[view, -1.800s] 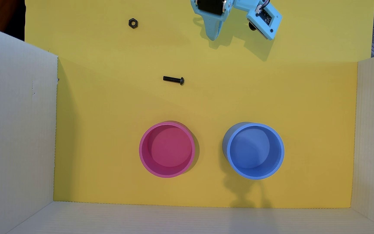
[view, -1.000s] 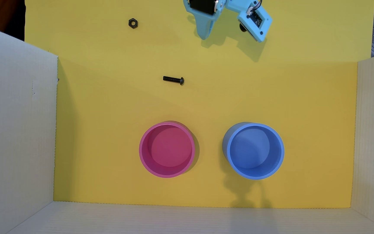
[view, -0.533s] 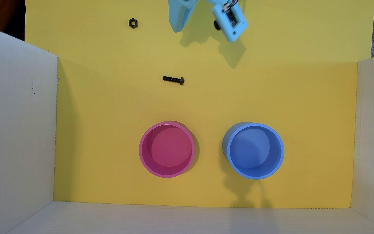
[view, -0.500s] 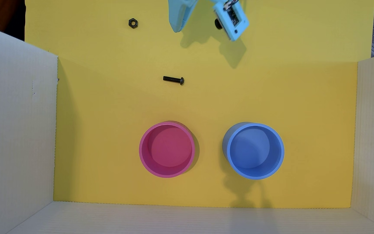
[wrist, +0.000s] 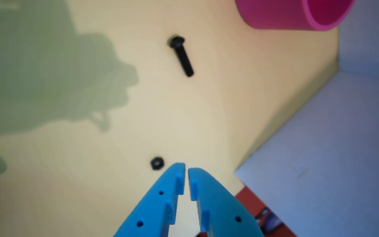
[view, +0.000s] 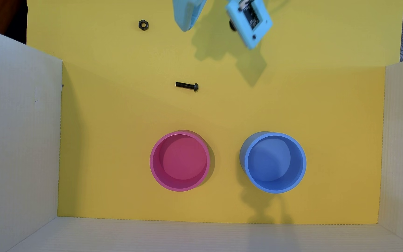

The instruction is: Pick up the bolt and place it in the pink box

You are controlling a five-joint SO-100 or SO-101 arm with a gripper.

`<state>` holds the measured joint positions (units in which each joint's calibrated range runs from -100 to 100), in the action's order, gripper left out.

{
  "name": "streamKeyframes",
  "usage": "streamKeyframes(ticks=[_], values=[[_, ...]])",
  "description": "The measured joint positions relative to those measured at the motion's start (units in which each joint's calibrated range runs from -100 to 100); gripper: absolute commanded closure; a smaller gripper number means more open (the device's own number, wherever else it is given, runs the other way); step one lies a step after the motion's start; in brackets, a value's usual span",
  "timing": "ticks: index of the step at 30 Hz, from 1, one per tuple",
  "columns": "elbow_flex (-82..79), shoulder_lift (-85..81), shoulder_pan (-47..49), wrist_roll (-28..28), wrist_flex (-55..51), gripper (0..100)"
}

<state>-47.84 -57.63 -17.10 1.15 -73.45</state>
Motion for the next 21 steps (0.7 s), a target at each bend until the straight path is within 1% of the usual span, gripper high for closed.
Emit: streamKeyframes(ticks=[5,9,12,16,21], values=[[14.1,13.8,-0.4,0.2,-3.8,98],[20.6,20.7,-0.4,0.0,-6.5,98],[22.3,22.3,-0.2,-0.6,-6.9,98],[22.4,23.4,0.4,-3.6,-7.0,98],[20.4,26.3,1.7,-5.4,-7.3,98]])
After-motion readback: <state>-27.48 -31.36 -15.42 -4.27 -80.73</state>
